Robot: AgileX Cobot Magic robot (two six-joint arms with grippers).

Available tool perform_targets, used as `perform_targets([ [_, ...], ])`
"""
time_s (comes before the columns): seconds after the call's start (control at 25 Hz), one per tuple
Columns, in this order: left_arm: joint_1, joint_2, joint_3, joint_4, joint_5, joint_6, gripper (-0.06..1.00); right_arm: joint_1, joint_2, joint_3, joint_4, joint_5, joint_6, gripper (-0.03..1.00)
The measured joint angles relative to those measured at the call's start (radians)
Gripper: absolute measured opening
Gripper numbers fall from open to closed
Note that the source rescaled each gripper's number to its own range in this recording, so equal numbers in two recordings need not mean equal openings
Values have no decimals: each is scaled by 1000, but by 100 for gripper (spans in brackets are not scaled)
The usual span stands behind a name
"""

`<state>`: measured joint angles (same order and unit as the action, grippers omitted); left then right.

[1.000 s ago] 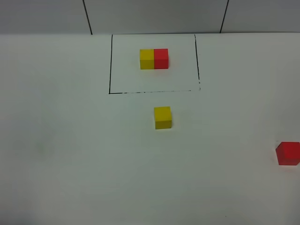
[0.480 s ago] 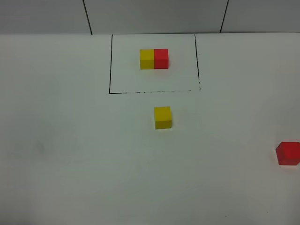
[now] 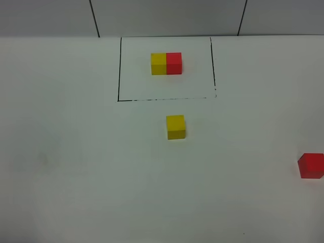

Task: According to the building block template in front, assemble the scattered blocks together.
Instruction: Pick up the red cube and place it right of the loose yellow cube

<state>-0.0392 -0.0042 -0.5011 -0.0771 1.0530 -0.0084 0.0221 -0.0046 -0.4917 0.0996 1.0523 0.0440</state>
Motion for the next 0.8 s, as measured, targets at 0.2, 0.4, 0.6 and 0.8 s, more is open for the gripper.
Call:
perform_targets([
  [0.2, 0, 0, 0, 0, 0, 0, 80, 0, 0, 0, 0, 0, 0, 92],
  [0.4, 0, 0, 0, 0, 0, 0, 80, 0, 0, 0, 0, 0, 0, 92],
  [0.6, 0, 0, 0, 0, 0, 0, 80, 0, 0, 0, 8, 0, 0, 92],
  [0.8, 0, 0, 0, 0, -1, 0, 80, 0, 56, 0, 62, -5, 0, 92],
])
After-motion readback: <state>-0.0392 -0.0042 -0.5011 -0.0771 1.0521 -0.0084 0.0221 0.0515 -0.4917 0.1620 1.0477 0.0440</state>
